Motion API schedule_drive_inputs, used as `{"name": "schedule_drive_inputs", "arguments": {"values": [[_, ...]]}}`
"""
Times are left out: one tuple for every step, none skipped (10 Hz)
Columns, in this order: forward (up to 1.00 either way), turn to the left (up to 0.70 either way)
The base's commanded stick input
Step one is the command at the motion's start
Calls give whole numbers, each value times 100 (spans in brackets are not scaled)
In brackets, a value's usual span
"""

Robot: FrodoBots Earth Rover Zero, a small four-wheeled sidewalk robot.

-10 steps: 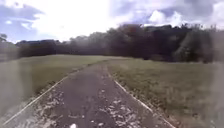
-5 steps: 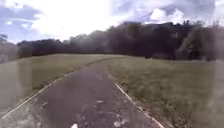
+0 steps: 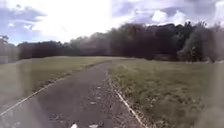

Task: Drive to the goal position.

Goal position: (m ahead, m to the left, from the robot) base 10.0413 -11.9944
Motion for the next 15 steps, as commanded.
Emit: {"name": "schedule_drive_inputs", "arguments": {"values": [[100,40],[100,40],[100,40],[100,40],[100,40],[100,40],[100,40],[100,40],[100,40],[100,-21],[100,-40],[100,-40],[100,-40],[100,-40],[100,-40]]}}
